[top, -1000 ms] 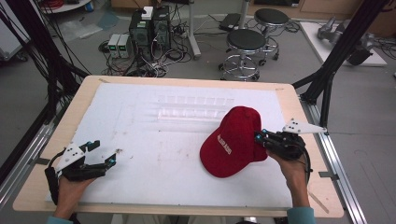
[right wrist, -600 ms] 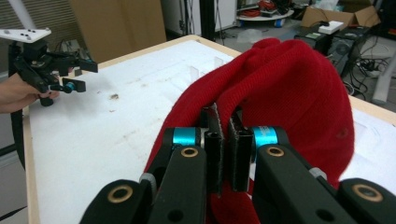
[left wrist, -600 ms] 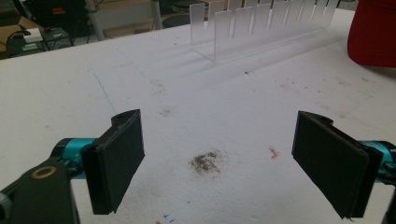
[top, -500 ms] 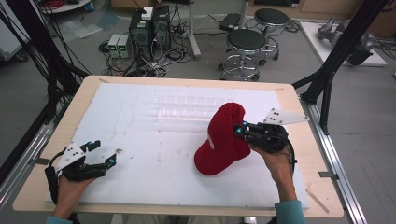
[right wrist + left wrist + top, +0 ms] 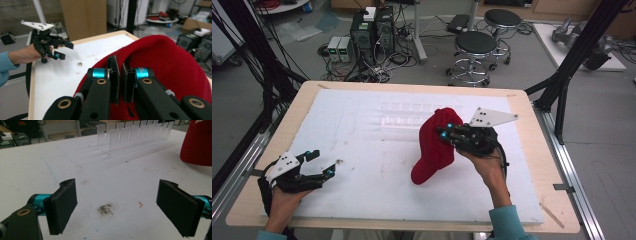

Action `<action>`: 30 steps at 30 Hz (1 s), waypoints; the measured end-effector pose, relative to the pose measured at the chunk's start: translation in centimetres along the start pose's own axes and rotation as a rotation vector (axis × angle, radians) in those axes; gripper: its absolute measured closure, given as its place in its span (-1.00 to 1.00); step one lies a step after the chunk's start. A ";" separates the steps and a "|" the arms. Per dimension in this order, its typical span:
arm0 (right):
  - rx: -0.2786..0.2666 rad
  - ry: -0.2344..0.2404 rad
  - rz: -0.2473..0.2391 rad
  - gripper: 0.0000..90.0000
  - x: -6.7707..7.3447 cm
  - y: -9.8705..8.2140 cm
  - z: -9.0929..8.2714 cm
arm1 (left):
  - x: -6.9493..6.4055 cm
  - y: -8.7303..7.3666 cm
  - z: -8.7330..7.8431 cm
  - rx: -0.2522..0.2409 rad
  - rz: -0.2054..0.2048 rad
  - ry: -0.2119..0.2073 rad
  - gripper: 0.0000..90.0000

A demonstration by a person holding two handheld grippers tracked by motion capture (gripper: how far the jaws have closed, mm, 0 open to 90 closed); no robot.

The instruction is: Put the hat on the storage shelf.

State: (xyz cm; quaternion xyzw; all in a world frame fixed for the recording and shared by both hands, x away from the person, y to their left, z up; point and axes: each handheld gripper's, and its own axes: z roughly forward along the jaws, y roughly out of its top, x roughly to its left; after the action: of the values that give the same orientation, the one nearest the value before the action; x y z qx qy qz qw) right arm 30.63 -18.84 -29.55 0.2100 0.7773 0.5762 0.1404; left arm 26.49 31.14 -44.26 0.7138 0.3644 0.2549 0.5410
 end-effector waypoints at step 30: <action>0.000 0.205 -0.130 0.94 4.8 5.9 10.3 | 0.4 0.2 -0.3 -0.016 -0.017 -0.017 -0.62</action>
State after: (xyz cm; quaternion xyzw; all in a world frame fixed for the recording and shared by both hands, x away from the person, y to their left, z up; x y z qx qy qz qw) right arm 32.20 -6.43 -26.84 0.0995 0.7996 0.5842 0.0973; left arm 26.57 31.57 -44.02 0.7083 0.3640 0.2472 0.5520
